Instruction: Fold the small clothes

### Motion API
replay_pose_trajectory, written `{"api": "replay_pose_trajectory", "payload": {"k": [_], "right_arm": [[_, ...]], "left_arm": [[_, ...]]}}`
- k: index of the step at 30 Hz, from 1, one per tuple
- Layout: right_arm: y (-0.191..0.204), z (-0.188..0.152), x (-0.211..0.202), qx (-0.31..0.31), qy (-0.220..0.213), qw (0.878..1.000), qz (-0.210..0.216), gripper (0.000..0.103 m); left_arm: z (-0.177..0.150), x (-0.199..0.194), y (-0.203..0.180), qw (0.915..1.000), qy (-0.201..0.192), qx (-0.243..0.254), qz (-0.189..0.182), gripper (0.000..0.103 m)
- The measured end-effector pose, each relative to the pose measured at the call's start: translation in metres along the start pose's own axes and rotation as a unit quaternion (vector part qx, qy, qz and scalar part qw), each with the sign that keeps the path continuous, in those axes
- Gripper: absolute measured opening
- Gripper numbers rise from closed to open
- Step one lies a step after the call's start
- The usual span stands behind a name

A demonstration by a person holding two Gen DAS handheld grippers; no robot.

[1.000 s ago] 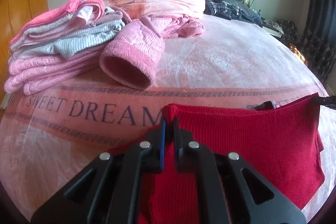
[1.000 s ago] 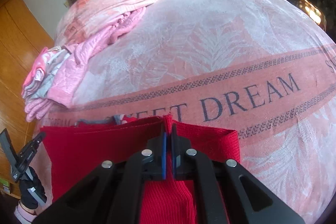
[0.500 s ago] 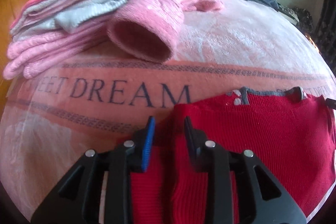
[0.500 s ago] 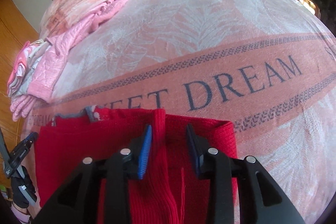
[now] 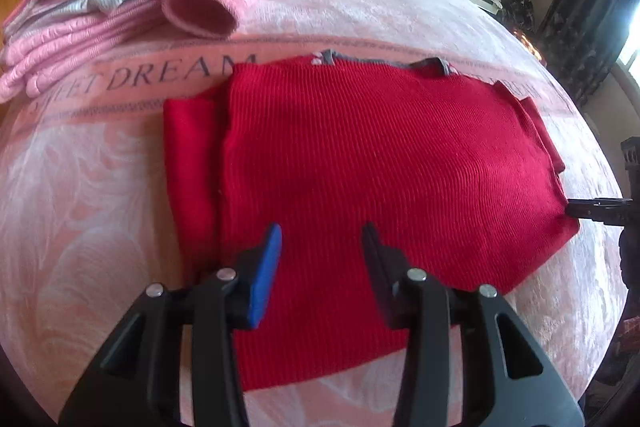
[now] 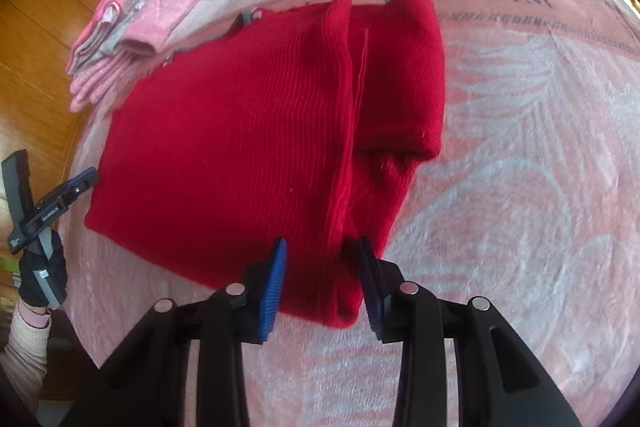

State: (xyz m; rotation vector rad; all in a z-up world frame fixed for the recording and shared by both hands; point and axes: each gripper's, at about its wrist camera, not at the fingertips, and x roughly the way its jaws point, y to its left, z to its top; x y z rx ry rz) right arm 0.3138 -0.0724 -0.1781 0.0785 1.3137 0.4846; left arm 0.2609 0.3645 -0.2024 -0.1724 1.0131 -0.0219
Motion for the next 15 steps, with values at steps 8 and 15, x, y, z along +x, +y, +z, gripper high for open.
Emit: {"api": "replay_pose_trajectory", "payload": {"k": [8, 15], "right_arm": [[-0.004, -0.01, -0.015, 0.006, 0.001, 1.0, -0.022, 0.005], [-0.004, -0.006, -0.007, 0.005, 0.021, 1.0, -0.021, 0.014]], "left_arm": [[-0.019, 0.021, 0.012, 0.9994, 0.033, -0.009, 0.006, 0.041], [-0.019, 0.022, 0.009, 0.9993, 0.035, -0.002, 0.013, 0.041]]}}
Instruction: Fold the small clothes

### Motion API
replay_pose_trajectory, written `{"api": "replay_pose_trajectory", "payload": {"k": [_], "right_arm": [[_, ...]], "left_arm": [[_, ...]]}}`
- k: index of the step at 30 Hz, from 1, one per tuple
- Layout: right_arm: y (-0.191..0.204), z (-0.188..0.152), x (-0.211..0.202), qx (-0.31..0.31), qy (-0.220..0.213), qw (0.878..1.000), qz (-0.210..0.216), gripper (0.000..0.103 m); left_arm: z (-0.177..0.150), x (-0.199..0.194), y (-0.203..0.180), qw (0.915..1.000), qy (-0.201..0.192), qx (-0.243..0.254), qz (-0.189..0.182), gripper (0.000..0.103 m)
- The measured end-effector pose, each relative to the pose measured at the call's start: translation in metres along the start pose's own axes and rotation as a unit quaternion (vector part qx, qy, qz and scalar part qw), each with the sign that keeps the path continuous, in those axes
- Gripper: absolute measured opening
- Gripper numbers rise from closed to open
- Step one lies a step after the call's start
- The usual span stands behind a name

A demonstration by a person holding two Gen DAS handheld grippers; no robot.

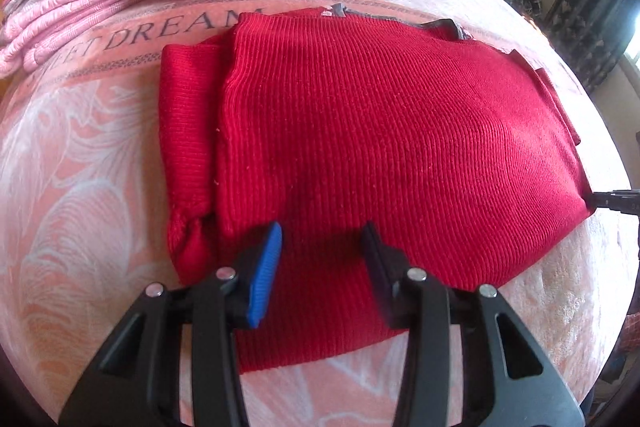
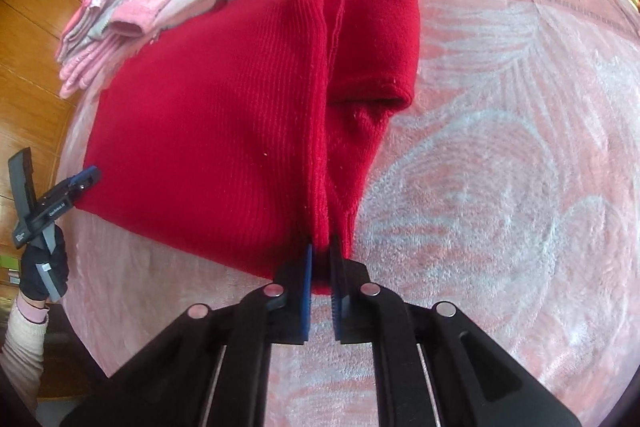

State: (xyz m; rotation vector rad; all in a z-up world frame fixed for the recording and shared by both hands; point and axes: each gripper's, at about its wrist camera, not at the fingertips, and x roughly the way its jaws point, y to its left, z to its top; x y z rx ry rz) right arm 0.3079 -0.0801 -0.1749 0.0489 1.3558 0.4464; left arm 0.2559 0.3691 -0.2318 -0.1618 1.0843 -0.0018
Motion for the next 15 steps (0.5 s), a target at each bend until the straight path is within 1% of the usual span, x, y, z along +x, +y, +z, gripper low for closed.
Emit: {"api": "replay_pose_trajectory", "payload": {"k": [2, 4, 5, 7, 8, 10, 11, 13, 15], "right_arm": [[0.006, 0.007, -0.01, -0.008, -0.022, 1.0, -0.008, 0.02], [0.013, 0.02, -0.022, -0.015, -0.049, 0.999, -0.004, 0.024], [0.014, 0.028, -0.023, -0.012, -0.056, 0.998, 0.001, 0.025], [0.016, 0.048, -0.02, -0.002, -0.064, 0.998, 0.014, 0.027], [0.015, 0.056, -0.016, 0.001, -0.066, 0.998, 0.014, 0.03], [0.014, 0.075, -0.005, 0.007, -0.068, 0.998, -0.001, 0.036], [0.013, 0.084, 0.002, 0.011, -0.061, 0.998, -0.005, 0.037], [0.01, 0.096, 0.016, 0.026, -0.047, 0.999, 0.0, 0.037], [0.006, 0.101, 0.025, 0.033, -0.035, 0.999, 0.003, 0.024]], "left_arm": [[0.005, -0.007, -0.003, 1.0, 0.002, -0.003, 0.0, 0.041], [0.014, -0.02, -0.007, 0.9998, -0.018, -0.002, -0.01, 0.042], [0.017, -0.023, -0.01, 0.9996, -0.025, -0.003, -0.013, 0.043], [0.031, -0.024, -0.012, 0.9991, -0.033, -0.012, -0.025, 0.044], [0.037, -0.022, -0.013, 0.9989, -0.032, -0.019, -0.028, 0.044], [0.05, -0.014, -0.012, 0.9982, -0.026, -0.036, -0.04, 0.044], [0.054, -0.01, -0.013, 0.9979, -0.023, -0.045, -0.042, 0.044], [0.061, 0.001, -0.012, 0.9978, -0.013, -0.05, -0.041, 0.044], [0.064, 0.009, -0.012, 0.9981, -0.007, -0.049, -0.037, 0.044]]}}
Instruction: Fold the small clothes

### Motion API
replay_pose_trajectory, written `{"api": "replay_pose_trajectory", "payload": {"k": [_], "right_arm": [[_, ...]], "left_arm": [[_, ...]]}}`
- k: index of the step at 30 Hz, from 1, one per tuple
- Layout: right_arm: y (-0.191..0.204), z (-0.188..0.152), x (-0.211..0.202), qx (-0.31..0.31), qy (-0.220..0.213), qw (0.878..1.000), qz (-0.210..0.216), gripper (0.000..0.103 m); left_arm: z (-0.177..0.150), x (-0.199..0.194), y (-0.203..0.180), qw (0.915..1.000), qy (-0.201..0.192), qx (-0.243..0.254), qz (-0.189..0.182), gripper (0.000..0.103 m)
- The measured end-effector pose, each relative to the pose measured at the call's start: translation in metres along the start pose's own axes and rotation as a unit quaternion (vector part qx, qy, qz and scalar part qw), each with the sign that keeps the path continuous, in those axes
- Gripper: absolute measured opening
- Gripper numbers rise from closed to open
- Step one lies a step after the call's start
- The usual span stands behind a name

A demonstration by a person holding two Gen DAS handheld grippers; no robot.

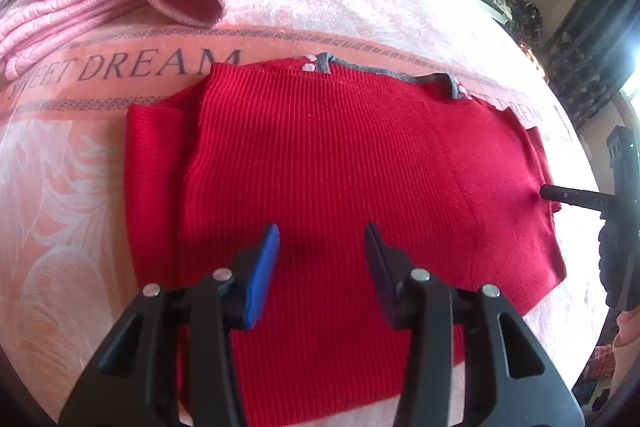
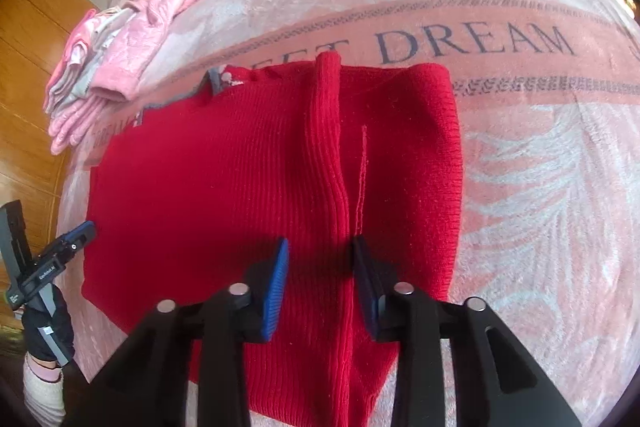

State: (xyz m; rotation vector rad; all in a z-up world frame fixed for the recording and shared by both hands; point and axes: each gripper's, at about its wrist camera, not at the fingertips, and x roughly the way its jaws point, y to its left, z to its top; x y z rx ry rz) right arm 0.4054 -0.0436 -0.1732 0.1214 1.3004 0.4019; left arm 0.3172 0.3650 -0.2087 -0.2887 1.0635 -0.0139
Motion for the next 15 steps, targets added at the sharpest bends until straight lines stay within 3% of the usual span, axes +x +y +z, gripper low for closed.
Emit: {"api": "replay_pose_trajectory", "payload": {"k": [2, 5, 7, 10, 13, 15], "right_arm": [[0.0, 0.003, -0.003, 0.001, -0.008, 1.0, -0.01, 0.004], [-0.017, 0.005, -0.011, 0.03, -0.023, 0.999, 0.002, 0.003], [-0.027, 0.002, -0.006, 0.041, -0.015, 0.999, -0.005, 0.003], [-0.04, 0.001, -0.005, 0.064, -0.014, 0.998, 0.017, 0.003], [-0.037, 0.001, -0.014, 0.054, -0.021, 0.998, 0.029, 0.011], [-0.043, -0.006, -0.028, 0.051, -0.031, 0.998, 0.033, 0.026]], "left_arm": [[-0.001, 0.01, 0.004, 0.9999, 0.011, -0.003, 0.003, 0.044], [-0.003, 0.014, 0.01, 1.0, 0.008, -0.004, -0.002, 0.044], [-0.005, 0.015, 0.011, 1.0, 0.005, -0.006, -0.006, 0.044], [-0.005, 0.016, 0.012, 1.0, 0.003, -0.002, -0.005, 0.044], [-0.004, 0.016, 0.012, 1.0, 0.005, -0.003, -0.004, 0.044], [-0.004, 0.013, 0.012, 0.9999, 0.009, -0.007, -0.002, 0.045]]}}
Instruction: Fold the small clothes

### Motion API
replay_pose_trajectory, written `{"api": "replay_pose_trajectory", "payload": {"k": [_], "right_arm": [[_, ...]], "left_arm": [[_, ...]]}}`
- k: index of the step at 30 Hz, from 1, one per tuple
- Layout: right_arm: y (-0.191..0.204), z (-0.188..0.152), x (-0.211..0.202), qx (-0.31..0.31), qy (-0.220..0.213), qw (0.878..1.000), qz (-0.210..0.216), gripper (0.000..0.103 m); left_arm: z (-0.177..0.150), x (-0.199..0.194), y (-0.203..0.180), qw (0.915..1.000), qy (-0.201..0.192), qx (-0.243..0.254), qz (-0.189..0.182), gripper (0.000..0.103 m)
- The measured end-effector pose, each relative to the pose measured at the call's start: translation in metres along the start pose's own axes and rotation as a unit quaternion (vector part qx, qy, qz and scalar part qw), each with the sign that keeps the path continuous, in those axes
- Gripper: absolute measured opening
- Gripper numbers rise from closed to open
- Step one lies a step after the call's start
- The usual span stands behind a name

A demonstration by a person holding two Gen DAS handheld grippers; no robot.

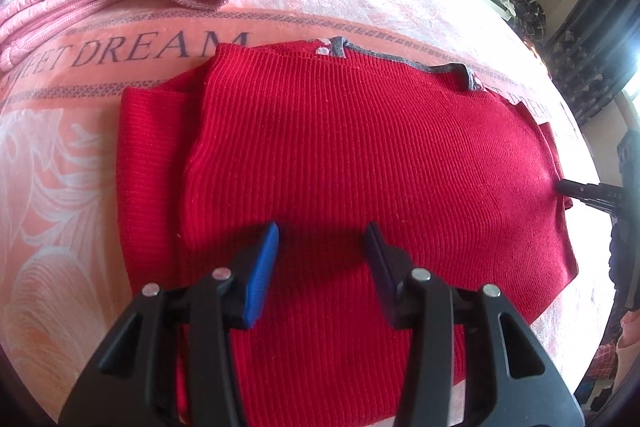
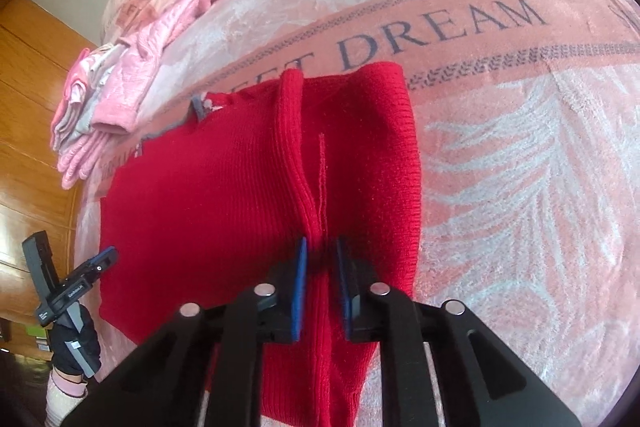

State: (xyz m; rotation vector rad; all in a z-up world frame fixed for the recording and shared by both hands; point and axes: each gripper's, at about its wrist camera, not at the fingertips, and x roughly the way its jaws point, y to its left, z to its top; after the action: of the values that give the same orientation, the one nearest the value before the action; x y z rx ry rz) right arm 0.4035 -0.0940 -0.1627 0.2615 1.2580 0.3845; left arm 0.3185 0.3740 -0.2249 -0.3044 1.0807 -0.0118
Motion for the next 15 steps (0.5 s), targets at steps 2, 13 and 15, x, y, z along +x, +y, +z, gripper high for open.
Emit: {"api": "replay_pose_trajectory", "payload": {"k": [2, 13, 15], "right_arm": [[0.002, -0.011, -0.016, 0.0, -0.012, 1.0, -0.001, 0.049], [-0.036, -0.033, -0.002, 0.044, 0.024, 0.997, 0.066, 0.076], [-0.034, -0.032, 0.001, 0.034, 0.022, 0.997, 0.069, 0.075]], "left_arm": [[-0.001, -0.006, -0.001, 1.0, 0.002, -0.005, -0.003, 0.045], [-0.017, -0.019, -0.014, 0.9993, 0.004, 0.027, -0.024, 0.048], [-0.016, -0.015, -0.012, 0.9994, 0.005, 0.024, -0.026, 0.049]]}}
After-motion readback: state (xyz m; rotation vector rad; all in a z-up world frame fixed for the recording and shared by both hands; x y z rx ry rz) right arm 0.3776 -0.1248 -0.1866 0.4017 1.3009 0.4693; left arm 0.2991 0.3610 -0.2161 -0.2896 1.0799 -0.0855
